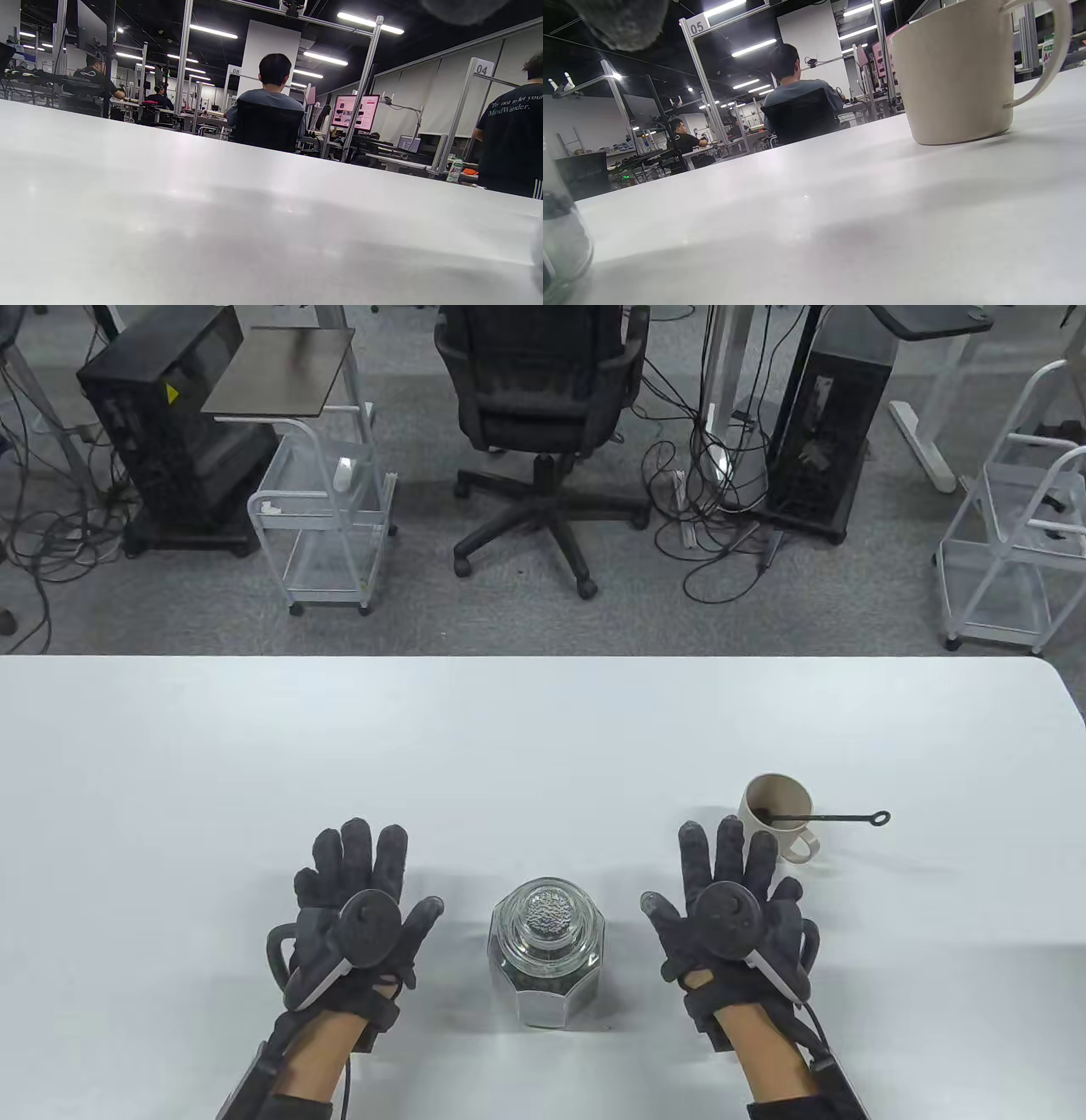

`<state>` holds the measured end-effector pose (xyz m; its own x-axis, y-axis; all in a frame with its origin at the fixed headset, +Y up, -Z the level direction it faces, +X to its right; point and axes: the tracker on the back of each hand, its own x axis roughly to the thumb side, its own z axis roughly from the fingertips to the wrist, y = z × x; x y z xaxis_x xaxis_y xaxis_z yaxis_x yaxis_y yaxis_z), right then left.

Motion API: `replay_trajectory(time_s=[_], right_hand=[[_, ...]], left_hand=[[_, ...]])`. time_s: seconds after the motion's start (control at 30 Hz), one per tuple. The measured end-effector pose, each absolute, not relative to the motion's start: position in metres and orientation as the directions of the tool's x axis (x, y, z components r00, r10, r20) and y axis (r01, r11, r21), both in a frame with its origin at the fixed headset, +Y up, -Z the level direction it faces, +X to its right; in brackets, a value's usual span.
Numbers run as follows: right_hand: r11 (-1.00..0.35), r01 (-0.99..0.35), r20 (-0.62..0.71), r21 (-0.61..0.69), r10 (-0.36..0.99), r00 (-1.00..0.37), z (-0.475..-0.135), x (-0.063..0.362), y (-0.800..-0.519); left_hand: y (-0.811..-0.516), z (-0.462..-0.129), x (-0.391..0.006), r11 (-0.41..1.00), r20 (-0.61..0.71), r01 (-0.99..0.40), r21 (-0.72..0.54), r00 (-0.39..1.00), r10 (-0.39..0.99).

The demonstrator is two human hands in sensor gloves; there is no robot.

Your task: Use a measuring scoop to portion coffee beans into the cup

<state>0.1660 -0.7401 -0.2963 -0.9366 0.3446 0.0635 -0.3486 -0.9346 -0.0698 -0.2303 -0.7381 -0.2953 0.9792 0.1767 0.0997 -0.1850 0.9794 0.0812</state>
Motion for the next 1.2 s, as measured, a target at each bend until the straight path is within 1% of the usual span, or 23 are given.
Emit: replay_trajectory(time_s=[0.33, 0.6, 0.73, 0.77, 0.87, 0.93, 1.03, 1.1, 1.17, 1.2], right_hand=[[-0.928, -0.368, 0.052, -0.058, 0.366, -0.929, -0.296, 0.167, -0.740], [-0.920, -0.389, 0.039, -0.049, 0.387, -0.921, -0.298, 0.170, -0.741], [-0.920, -0.392, 0.027, -0.032, 0.391, -0.920, -0.300, 0.171, -0.744], [-0.920, -0.392, 0.021, -0.025, 0.391, -0.920, -0.300, 0.171, -0.746], [-0.924, -0.382, 0.022, -0.020, 0.382, -0.924, -0.301, 0.171, -0.747], [-0.925, -0.381, 0.022, -0.015, 0.380, -0.925, -0.301, 0.171, -0.748], [-0.921, -0.390, 0.024, -0.006, 0.390, -0.920, -0.301, 0.170, -0.749], [-0.921, -0.390, 0.027, -0.001, 0.390, -0.920, -0.301, 0.168, -0.749], [-0.919, -0.394, 0.029, 0.003, 0.394, -0.919, -0.302, 0.167, -0.750], [-0.916, -0.401, 0.031, 0.011, 0.401, -0.916, -0.302, 0.167, -0.750]], left_hand=[[-0.739, -0.296, -0.234, 0.973, 0.088, -0.223, 0.059, 0.972, 0.218], [-0.737, -0.294, -0.233, 0.964, 0.115, -0.250, 0.090, 0.964, 0.239], [-0.716, -0.282, -0.224, 0.929, 0.220, -0.337, 0.153, 0.928, 0.300], [-0.707, -0.276, -0.218, 0.911, 0.266, -0.371, 0.177, 0.910, 0.319], [-0.690, -0.262, -0.202, 0.880, 0.364, -0.433, 0.198, 0.866, 0.344], [-0.681, -0.253, -0.188, 0.855, 0.436, -0.486, 0.181, 0.819, 0.373], [-0.674, -0.246, -0.172, 0.837, 0.501, -0.531, 0.134, 0.765, 0.405], [-0.672, -0.243, -0.163, 0.831, 0.528, -0.544, 0.119, 0.743, 0.411], [-0.671, -0.243, -0.154, 0.846, 0.537, -0.520, 0.119, 0.750, 0.386], [-0.671, -0.242, -0.149, 0.865, 0.538, -0.485, 0.127, 0.767, 0.351]])
